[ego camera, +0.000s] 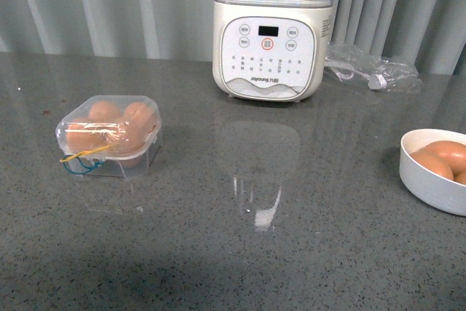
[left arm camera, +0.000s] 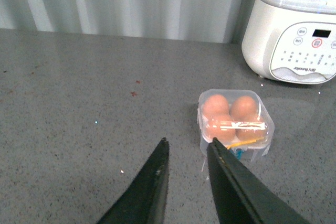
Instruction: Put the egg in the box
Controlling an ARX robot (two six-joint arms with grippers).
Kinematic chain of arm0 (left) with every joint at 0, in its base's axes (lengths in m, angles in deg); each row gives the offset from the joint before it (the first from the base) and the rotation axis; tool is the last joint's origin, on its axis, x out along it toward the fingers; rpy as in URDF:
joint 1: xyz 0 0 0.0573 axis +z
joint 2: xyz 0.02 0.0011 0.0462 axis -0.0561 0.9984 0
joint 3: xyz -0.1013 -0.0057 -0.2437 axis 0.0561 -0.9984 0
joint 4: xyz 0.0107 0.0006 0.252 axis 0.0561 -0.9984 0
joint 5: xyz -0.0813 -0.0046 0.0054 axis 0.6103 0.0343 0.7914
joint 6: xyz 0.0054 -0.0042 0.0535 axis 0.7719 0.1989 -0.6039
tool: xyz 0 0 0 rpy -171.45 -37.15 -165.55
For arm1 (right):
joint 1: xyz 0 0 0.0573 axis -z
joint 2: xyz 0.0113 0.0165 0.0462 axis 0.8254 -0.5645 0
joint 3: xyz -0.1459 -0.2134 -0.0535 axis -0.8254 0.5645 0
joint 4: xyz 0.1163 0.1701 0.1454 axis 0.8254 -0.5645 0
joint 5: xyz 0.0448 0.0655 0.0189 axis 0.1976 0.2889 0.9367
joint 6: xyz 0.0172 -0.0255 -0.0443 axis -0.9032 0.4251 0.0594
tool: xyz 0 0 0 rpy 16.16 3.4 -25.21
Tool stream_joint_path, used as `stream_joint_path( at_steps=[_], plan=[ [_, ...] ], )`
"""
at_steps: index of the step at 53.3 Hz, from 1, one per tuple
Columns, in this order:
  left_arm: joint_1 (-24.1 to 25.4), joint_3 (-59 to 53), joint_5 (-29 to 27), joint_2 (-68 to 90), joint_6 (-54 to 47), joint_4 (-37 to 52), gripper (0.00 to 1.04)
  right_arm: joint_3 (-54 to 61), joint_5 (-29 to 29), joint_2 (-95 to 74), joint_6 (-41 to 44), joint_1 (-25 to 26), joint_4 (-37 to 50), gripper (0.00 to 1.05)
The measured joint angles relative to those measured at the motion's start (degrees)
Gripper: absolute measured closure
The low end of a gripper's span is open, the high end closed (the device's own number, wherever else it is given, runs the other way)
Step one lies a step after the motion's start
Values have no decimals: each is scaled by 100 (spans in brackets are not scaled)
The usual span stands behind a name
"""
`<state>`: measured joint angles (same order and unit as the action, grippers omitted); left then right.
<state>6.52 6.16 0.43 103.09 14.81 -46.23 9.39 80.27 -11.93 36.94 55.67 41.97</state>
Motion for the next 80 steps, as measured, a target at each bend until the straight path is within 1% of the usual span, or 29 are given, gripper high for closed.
stream_joint_path(
  at_steps=[2, 4, 14, 18, 24, 49, 52, 69, 72, 74, 80],
  plan=[
    [-85, -118, -87, -129, 9, 0, 97, 0, 0, 0, 0, 0, 0, 7],
    [-131, -186, -138, -212, 37, 0, 102, 0, 2, 0, 0, 0, 0, 7],
    [-354, -481, -341, -603, 55, -44, 101, 0, 0, 0, 0, 0, 0, 7],
    [-776, -612, -874, -822, 57, -144, 101, 0, 2, 0, 0, -2, 0, 7],
    [-951, -741, -920, -1064, 63, -245, 101, 0, 2, 0, 0, 0, 0, 7],
    [-973, -1095, -933, -1952, 70, -761, 101, 0, 0, 0, 0, 0, 0, 7],
    [-975, -1097, -940, -2063, 68, -734, 101, 0, 2, 0, 0, 0, 0, 7],
    [-973, -1097, -940, -2573, 68, -1207, 101, 0, 0, 0, 0, 0, 0, 7],
    [-975, -1097, -942, -2870, 68, -1580, 101, 0, 0, 0, 0, -2, 0, 7],
    [-975, -1097, -942, -3241, 68, -2083, 101, 0, 0, 0, 0, -2, 0, 7],
    [-975, -1097, -940, -3550, 68, -2197, 101, 0, 2, 0, 0, 0, 0, 7]
  ],
)
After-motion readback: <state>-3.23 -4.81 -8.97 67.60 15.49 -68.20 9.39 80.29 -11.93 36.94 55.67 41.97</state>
